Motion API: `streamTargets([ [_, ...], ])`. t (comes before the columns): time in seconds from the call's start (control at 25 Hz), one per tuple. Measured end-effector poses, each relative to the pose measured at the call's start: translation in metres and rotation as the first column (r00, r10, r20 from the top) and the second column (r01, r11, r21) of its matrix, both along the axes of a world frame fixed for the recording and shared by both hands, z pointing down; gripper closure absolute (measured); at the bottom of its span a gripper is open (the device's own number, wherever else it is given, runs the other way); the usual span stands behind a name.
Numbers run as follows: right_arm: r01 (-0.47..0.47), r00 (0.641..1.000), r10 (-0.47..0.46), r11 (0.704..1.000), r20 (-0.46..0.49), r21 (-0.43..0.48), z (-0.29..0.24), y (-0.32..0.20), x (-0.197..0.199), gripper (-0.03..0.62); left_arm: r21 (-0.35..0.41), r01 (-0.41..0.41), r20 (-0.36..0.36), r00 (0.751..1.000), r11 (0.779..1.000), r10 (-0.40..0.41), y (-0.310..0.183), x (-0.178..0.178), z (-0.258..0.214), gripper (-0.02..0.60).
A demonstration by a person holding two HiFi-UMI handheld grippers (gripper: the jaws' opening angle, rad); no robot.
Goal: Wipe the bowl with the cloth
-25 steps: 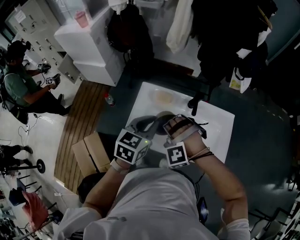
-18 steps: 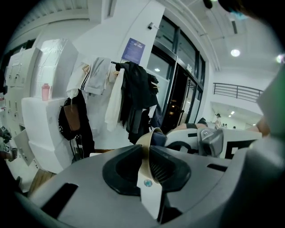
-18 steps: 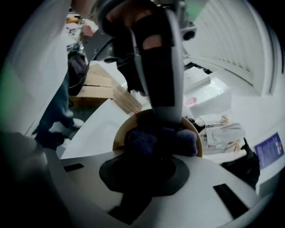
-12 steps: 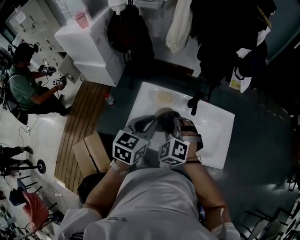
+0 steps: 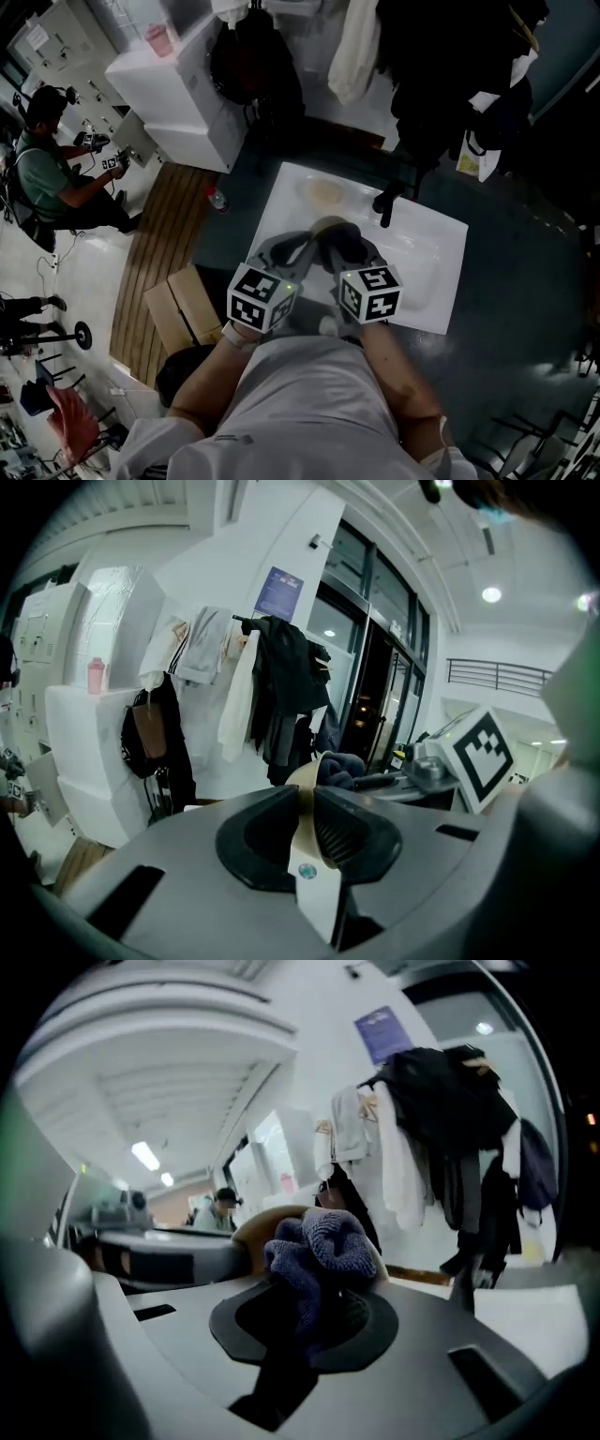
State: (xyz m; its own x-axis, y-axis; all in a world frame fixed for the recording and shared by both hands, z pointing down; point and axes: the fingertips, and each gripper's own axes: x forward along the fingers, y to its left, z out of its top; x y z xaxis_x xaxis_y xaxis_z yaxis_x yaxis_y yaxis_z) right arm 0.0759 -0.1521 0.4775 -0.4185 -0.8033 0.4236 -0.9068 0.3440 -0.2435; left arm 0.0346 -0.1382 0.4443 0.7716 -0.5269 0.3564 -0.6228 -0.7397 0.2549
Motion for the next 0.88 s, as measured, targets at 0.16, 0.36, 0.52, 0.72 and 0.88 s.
streamTargets([
  [0.16,-0.036,0.937,0.072,0.993,0.343,-0.109,0.002,0.005,-0.002,0.525,0.009,0.009,0.021,1.000,1.000,-0.009,-0.001,0.000,0.006,0.535],
  [0.36,-0.009,0.915,0.054,0.994,0.400,-0.112,-0.012,0.014,-0.009,0.525,0.025,0.039,0.024,0.999,0.999,-0.040,-0.006,-0.005,0.006,0.546],
  [0.52,0.037,0.925,-0.016,0.998,0.379,-0.049,-0.035,0.023,-0.016,0.525,0.028,0.087,0.017,0.996,0.996,-0.087,-0.016,-0.014,0.006,0.558],
  [0.72,0.066,0.956,-0.093,0.992,0.279,0.107,-0.076,0.032,-0.006,0.526,0.001,0.134,-0.020,0.991,0.991,-0.134,-0.029,-0.028,0.007,0.561],
  [0.88,0.033,0.950,-0.089,0.981,0.298,0.191,-0.104,0.030,0.022,0.525,-0.065,0.152,-0.104,0.982,0.986,-0.158,-0.038,-0.038,0.004,0.561],
])
